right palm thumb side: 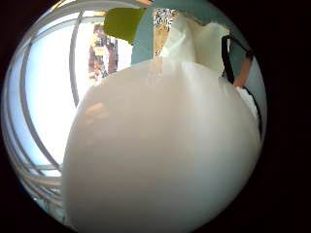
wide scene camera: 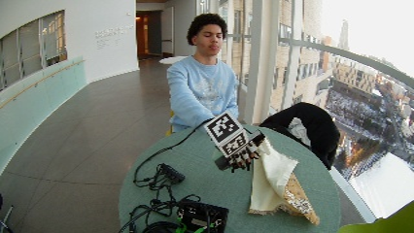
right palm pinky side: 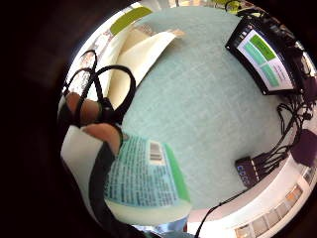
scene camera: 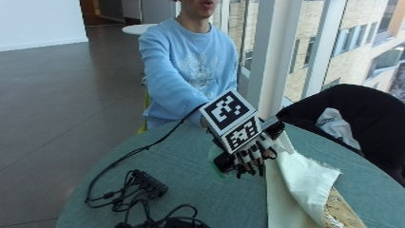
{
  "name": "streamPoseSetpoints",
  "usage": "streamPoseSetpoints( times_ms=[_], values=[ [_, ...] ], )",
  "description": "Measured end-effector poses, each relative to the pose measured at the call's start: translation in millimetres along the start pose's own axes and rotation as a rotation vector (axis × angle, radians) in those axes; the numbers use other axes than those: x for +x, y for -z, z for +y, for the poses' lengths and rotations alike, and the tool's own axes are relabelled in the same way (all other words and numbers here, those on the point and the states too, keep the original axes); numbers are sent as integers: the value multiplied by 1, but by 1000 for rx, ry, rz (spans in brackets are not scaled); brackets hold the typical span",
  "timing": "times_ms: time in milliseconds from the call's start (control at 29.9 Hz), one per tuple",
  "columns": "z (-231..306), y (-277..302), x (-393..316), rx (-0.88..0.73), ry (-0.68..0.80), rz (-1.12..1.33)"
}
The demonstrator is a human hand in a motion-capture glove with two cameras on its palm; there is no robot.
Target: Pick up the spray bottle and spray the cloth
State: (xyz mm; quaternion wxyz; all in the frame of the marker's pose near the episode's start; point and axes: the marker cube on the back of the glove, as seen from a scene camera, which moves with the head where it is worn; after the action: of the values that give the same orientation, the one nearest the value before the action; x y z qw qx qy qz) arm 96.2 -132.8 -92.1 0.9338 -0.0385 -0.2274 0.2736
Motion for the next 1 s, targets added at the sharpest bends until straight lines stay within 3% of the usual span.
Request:
streamPoseSetpoints(
  times_ms=[469,770,1005],
  values=[
    [13,-3,-15,62,93,-153],
    [50,-16,-73,153,360,-426],
    [97,-55,-144,126,590,-628]
  ],
)
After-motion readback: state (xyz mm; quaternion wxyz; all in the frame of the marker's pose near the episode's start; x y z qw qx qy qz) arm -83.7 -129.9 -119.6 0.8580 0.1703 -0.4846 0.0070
